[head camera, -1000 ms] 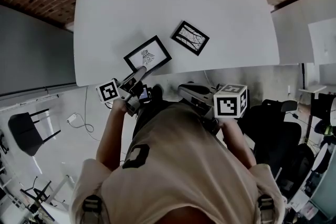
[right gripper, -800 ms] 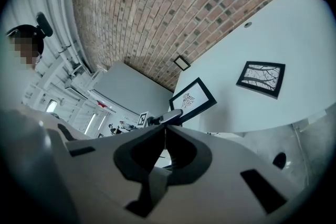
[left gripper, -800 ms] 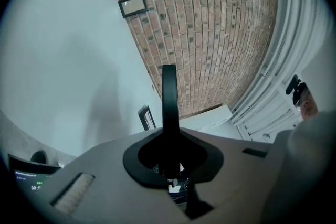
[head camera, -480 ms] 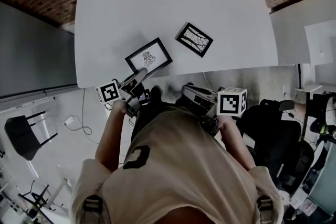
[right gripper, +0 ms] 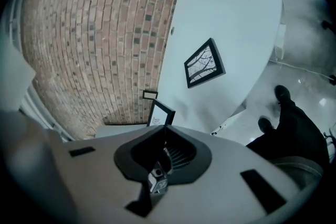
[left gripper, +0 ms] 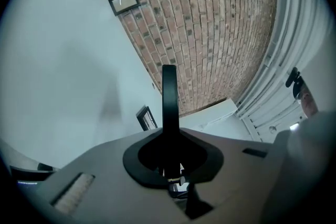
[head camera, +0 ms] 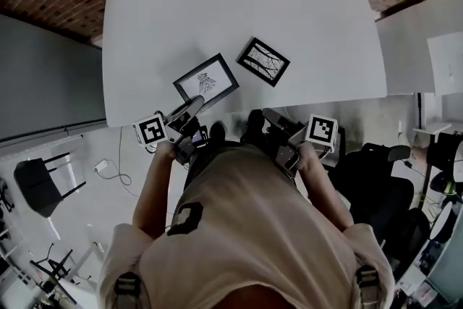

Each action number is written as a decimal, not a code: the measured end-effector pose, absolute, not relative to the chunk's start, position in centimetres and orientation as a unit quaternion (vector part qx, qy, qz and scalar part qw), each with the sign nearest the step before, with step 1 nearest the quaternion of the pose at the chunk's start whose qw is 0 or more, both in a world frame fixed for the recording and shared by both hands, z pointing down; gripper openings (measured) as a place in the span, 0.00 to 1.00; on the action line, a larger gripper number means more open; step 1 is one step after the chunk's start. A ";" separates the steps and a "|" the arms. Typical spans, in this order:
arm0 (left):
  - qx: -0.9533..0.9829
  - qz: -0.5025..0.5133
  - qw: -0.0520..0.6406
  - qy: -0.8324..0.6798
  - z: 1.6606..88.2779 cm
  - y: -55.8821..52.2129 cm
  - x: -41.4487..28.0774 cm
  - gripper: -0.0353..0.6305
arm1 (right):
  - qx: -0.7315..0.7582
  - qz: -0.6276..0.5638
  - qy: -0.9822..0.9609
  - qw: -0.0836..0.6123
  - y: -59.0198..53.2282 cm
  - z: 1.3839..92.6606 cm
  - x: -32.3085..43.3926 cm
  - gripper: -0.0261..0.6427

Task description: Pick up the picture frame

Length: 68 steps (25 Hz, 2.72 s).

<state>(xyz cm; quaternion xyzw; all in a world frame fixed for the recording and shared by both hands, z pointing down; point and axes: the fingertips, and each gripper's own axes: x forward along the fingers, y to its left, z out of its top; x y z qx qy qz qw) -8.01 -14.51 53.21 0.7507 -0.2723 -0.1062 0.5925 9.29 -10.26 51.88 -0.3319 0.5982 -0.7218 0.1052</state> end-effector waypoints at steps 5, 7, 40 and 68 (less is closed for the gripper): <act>0.750 -0.091 0.587 -0.290 53.1 -15.7 -6.3 0.09 | -0.343 -0.732 0.582 0.092 -11.9 53.8 11.7 0.05; 0.752 -0.087 0.584 -0.293 53.1 -16.0 -5.6 0.09 | -0.368 -0.730 0.571 0.076 -12.6 55.4 13.4 0.05; 0.770 -0.042 0.570 -0.285 55.2 -15.7 -6.9 0.09 | -0.560 -0.478 0.587 -0.337 -21.0 66.7 18.7 0.40; 0.781 -0.013 0.566 -0.263 55.6 -13.8 -7.6 0.09 | -0.581 -0.453 0.584 -0.341 -16.8 66.3 19.4 0.40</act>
